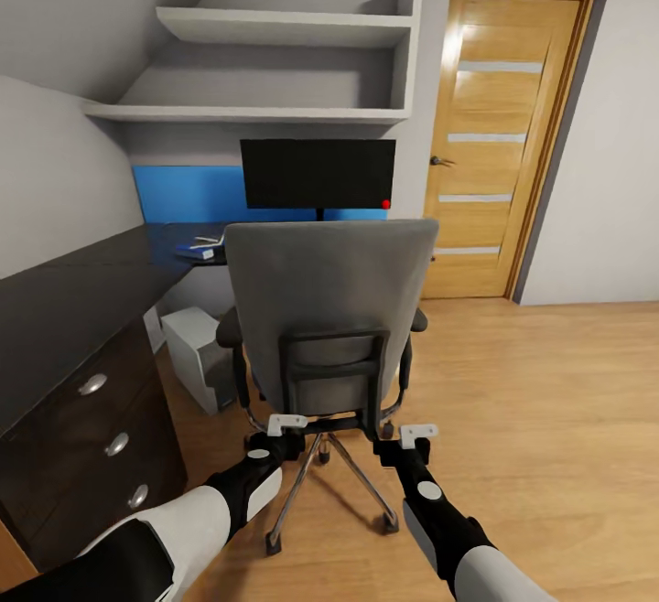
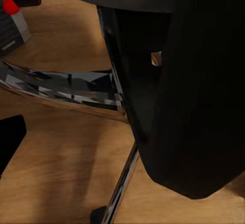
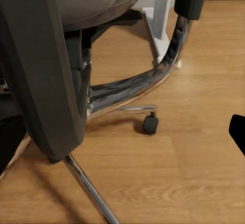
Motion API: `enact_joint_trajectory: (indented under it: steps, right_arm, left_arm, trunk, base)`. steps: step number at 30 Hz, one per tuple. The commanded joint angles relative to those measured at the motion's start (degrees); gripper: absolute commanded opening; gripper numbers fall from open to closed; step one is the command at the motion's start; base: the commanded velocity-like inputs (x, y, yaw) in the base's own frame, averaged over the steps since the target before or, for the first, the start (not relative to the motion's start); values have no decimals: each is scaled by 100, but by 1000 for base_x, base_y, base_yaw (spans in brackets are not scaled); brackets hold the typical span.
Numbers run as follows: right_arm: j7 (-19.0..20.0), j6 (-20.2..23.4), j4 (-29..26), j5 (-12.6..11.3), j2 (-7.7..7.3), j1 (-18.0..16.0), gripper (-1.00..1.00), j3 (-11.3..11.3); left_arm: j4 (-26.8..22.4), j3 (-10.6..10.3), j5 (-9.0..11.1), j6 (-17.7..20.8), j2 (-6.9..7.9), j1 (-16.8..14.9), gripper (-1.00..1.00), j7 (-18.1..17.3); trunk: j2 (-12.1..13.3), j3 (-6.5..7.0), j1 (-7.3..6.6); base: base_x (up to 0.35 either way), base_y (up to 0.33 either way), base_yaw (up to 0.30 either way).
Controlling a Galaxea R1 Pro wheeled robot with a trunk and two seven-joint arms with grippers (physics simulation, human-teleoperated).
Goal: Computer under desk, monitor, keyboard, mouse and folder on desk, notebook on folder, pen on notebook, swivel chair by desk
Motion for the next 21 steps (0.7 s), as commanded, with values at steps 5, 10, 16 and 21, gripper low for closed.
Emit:
enact_joint_trajectory:
  steps: [5,10,16,21]
  right_arm:
    - [-56,-9,-4,53,1,-5,100,-7]
    - [-58,-9,-6,53,-2,-5,100,-8]
    - [-54,-9,1,53,6,-5,100,-1]
    - [-55,-9,3,53,10,-5,100,1]
  left_arm:
    - [14,-19,66,-22,0,-4,100,40]
    - [14,-19,66,-22,0,-4,100,40]
    - [14,-19,66,-22,0,-4,100,40]
    - [14,-19,66,-22,0,-4,100,44]
  trunk:
    - [-1,-6,3]
    - [-1,-6,3]
    - [-1,-6,3]
    - [-1,-15,3]
  base:
    - [328,0,7]
    - [328,0,0]
    - [328,0,3]
    - [326,0,159]
